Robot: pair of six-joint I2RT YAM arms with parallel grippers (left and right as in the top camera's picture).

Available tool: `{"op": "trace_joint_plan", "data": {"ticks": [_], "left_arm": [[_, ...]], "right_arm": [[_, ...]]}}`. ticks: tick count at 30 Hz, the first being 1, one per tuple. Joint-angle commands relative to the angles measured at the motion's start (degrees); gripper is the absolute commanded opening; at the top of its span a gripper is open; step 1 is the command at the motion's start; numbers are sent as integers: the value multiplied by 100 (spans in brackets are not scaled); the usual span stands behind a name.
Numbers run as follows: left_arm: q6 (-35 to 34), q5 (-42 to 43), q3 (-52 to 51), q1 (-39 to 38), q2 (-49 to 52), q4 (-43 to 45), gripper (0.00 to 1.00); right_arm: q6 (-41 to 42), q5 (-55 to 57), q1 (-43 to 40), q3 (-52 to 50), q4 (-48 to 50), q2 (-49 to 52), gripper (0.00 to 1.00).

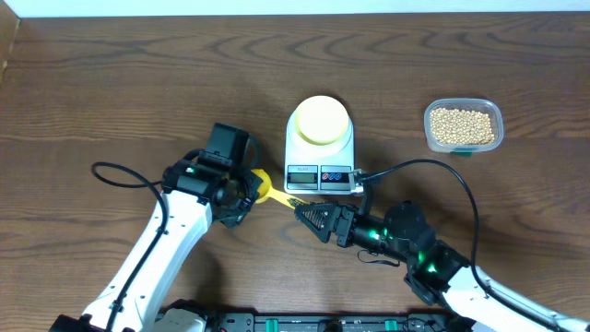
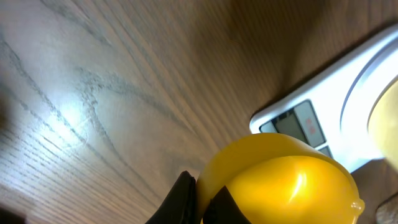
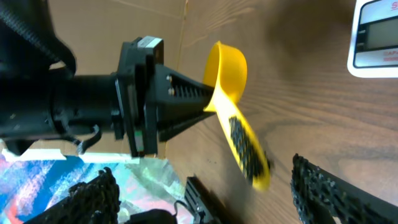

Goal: Scoop item into bowl and weigh 50g on scale

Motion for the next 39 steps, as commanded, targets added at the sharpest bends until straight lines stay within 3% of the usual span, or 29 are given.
{"op": "trace_joint_plan", "data": {"ticks": [1, 5, 18, 39], "left_arm": [[-57, -24, 42, -256, -4, 68, 7], [-286, -26, 42, -468, -4, 155, 7], [-286, -20, 42, -841, -2, 363, 7], [-286, 256, 42, -841, -2, 356, 7]], "right_arm": [[258, 111, 59, 72, 179, 258, 82], [584, 111, 59, 72, 197, 385, 69], [664, 4, 59, 72, 450, 387, 43], [660, 205, 57, 72, 446, 387, 21]]}}
